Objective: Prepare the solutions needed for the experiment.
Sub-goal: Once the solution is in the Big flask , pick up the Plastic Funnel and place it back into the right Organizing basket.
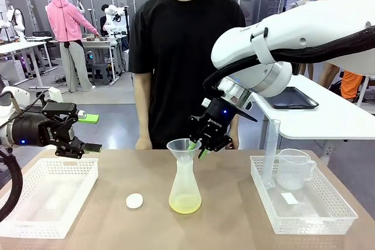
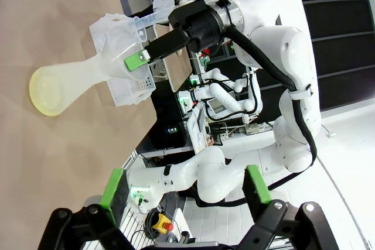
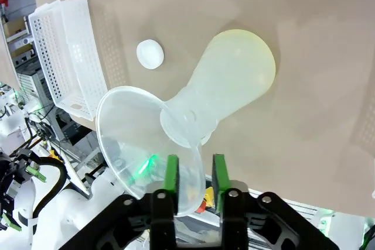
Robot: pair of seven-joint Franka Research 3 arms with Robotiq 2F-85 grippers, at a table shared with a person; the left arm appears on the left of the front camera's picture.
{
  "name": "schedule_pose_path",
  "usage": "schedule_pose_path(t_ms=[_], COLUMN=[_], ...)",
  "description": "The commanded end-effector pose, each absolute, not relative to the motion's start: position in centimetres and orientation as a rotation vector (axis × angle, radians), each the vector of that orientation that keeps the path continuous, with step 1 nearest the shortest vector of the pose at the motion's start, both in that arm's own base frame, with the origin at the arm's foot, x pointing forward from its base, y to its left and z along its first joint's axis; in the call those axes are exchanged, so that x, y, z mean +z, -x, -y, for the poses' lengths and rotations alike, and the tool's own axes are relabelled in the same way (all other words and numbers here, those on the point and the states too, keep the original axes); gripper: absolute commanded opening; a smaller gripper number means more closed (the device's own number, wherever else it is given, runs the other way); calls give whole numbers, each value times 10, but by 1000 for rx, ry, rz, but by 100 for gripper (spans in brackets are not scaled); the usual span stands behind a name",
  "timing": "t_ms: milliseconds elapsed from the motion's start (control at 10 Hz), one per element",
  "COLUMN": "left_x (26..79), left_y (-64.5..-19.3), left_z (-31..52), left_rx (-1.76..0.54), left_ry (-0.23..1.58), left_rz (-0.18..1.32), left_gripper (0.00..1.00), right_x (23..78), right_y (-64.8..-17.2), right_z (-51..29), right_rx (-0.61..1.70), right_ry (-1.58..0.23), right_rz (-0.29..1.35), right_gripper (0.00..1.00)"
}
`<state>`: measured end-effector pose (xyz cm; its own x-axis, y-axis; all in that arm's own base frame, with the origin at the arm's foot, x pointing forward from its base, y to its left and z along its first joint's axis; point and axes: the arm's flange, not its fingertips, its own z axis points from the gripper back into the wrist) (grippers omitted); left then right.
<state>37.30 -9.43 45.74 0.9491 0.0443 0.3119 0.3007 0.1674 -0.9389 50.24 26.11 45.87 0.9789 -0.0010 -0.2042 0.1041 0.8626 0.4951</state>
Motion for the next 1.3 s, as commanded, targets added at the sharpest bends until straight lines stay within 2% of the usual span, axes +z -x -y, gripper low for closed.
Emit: schedule_pose_path(t_ms=[0, 200, 800, 1200], left_x=[459, 459, 459, 459], left_y=[-373, -373, -373, -373], left_z=[95, 95, 95, 95], left_rx=[-190, -190, -190, -190], left_ry=[1413, 1413, 1413, 1413], left_rz=[294, 294, 294, 294], left_gripper=[100, 100, 100, 100], right_x=[457, 456, 459, 481], right_y=[-495, -495, -494, -490], right_z=[-260, -260, -261, -262], right_rx=[-97, -104, -110, -72], right_ry=[-535, -532, -542, -562], right_rz=[-202, -214, -200, -160], right_gripper=[14, 0, 0, 0])
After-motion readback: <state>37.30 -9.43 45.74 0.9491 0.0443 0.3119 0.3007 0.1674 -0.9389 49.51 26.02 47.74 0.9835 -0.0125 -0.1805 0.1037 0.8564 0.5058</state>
